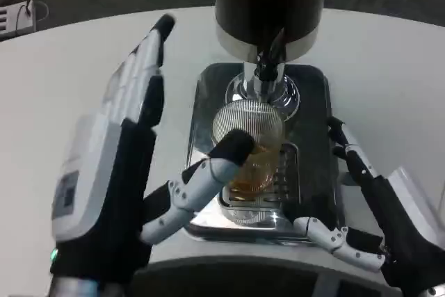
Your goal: Grasp the cup under the faucet to collect the drink, then remove the cup.
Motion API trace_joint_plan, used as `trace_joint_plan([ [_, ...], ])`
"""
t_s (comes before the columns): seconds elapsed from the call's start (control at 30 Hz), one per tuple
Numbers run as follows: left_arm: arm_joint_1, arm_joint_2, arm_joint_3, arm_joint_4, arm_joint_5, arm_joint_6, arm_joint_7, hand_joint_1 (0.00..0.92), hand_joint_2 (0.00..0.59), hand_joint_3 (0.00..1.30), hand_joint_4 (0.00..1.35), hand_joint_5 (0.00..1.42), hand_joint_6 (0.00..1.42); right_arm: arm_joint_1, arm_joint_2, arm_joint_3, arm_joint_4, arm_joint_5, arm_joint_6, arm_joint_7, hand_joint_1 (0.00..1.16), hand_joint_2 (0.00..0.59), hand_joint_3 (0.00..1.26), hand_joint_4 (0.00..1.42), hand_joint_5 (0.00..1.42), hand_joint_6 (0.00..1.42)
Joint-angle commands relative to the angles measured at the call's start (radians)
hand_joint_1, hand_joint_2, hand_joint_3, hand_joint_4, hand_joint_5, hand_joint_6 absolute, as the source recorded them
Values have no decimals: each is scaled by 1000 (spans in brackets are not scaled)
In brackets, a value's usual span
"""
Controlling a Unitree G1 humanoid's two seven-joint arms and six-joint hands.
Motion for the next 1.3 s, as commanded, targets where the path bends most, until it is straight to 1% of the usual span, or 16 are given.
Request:
trace_joint_plan([
  [0.03, 103, -6, 6, -38, 44, -28, 26, 0, 161, 0, 0, 10, 0, -19, -8, 5, 20, 14, 1, 7, 529, 253, 5, 44, 96, 222],
  [0.2, 196, 8, -1, -23, 97, -54, 33, 0, 162, 0, 0, 6, 0, -43, -11, 15, 41, 8, -15, -2, 529, 253, 0, 42, 86, 214],
  [0.27, 219, 19, -1, -5, 116, -67, 32, 0, 162, 0, 0, 4, 0, -51, -10, 17, 46, 9, -17, -4, 529, 253, 0, 42, 86, 213],
  [0.43, 250, 41, 3, 36, 149, -91, 40, 0, 162, 0, 0, 0, 0, -74, 0, 15, 67, 27, -5, -4, 536, 246, 0, 42, 84, 202],
  [0.57, 277, 53, -7, 68, 174, -105, 45, 0, 160, 0, 0, 0, 0, -88, 5, 17, 82, 35, -5, -5, 539, 245, 0, 42, 84, 198],
  [0.77, 312, 56, -15, 77, 215, -105, 61, 0, 160, 0, 0, 0, 0, -100, 3, 33, 94, 37, -15, -5, 541, 244, 0, 42, 84, 197],
  [0.97, 328, 58, -11, 87, 218, -101, 63, 0, 160, 0, 0, 0, 0, -122, 4, 53, 116, 42, -21, -4, 546, 241, 0, 42, 84, 197],
  [1.13, 338, 64, -5, 90, 209, -99, 53, 0, 163, 0, 0, 0, 0, -145, 11, 68, 144, 46, -23, -10, 560, 240, 0, 32, 84, 197],
  [1.3, 341, 67, -2, 82, 202, -95, 41, 0, 165, 0, 0, 0, 0, -192, 29, 72, 204, 45, -17, -35, 565, 241, 0, 32, 77, 196],
])
